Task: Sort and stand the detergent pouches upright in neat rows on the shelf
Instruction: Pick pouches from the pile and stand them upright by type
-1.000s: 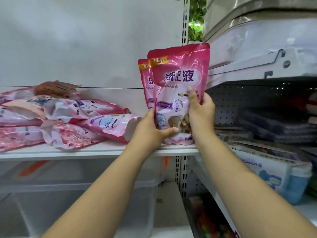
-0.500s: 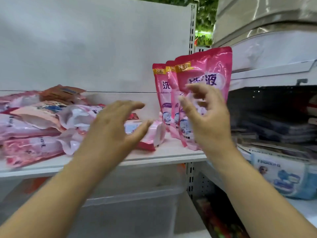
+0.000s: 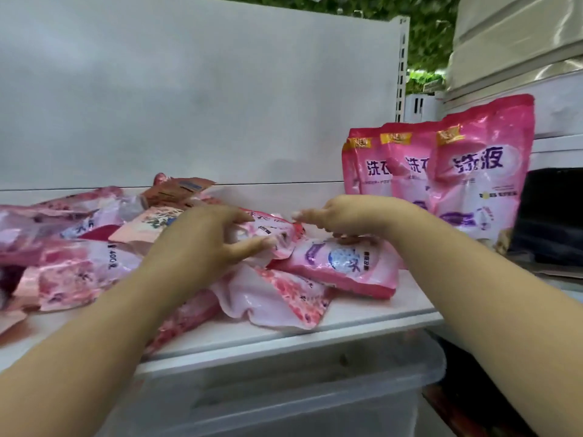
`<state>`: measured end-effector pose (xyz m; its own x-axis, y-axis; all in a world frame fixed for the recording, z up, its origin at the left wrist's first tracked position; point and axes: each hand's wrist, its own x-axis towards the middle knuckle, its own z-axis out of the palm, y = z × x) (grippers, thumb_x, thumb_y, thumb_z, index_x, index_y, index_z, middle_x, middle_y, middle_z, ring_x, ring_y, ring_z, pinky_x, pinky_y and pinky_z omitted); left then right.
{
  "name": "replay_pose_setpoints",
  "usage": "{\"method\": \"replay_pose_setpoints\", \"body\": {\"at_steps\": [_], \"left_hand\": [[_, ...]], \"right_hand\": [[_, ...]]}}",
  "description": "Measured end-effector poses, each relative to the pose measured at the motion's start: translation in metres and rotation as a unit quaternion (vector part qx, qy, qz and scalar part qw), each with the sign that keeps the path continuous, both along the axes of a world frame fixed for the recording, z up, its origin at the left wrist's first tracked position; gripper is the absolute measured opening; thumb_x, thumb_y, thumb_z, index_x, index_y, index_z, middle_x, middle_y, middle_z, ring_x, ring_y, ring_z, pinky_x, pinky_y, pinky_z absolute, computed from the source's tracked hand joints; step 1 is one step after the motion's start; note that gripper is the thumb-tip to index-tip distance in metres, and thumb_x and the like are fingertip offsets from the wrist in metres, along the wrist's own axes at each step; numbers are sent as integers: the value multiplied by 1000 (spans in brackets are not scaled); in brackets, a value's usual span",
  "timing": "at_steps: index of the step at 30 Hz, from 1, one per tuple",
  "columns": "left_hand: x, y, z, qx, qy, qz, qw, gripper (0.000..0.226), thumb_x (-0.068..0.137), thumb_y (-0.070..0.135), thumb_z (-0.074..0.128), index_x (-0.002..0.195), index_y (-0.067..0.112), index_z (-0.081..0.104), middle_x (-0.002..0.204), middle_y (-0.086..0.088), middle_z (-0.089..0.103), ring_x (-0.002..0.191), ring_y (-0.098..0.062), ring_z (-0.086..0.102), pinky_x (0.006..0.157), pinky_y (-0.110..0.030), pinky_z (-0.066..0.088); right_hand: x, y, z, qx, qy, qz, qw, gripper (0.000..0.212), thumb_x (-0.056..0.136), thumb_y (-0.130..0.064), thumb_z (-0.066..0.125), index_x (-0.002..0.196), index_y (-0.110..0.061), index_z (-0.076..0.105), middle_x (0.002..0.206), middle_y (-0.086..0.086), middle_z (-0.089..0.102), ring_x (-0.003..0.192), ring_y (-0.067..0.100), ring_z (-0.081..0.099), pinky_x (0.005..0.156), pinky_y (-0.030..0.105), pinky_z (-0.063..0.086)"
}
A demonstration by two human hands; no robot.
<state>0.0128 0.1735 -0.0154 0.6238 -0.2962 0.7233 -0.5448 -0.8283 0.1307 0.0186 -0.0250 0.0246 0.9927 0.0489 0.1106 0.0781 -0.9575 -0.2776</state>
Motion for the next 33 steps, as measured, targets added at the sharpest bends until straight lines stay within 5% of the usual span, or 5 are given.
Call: {"method": "replay_pose_setpoints", "body": {"at_steps": [5,12,23,29,33], "left_hand": [[-13,3,-10,-86,-71,-117,987,53,56,69,47,75,23,66,74,12,60,65,-1,46,67,-2,32],[-23,5,-43,-137,-66,-154,976,48,66,81,42,67,33,47,79,22,47,81,11,45,72,-5,34],[-28,17,6,-427,218,-175,860,97,43,78,68,122,26,50,124,2,57,107,-12,57,95,-33,42],[-21,21,48,-488,104,-107,860,66,51,46,74,107,13,63,86,-4,70,67,-15,66,63,-28,53],[-10,44,51,-493,78,-37,866,35,71,25,76,100,9,65,74,-2,66,46,-4,58,44,-16,46]], "right_hand": [[18,22,3,88,104,-5,991,58,90,-64,26,70,-18,55,72,2,49,63,16,44,58,22,34],[33,40,-11,259,55,3,964,40,88,-41,56,102,-4,60,87,12,61,75,24,59,56,31,44],[2,70,40,770,-126,225,584,18,86,4,55,73,-9,54,59,6,63,48,16,61,56,32,55],[0,80,66,714,-123,287,626,9,89,-5,56,81,-10,56,75,5,64,68,18,62,71,33,55],[14,54,44,442,-63,228,865,24,86,-41,57,98,-21,61,105,2,62,96,15,56,90,31,44]]}}
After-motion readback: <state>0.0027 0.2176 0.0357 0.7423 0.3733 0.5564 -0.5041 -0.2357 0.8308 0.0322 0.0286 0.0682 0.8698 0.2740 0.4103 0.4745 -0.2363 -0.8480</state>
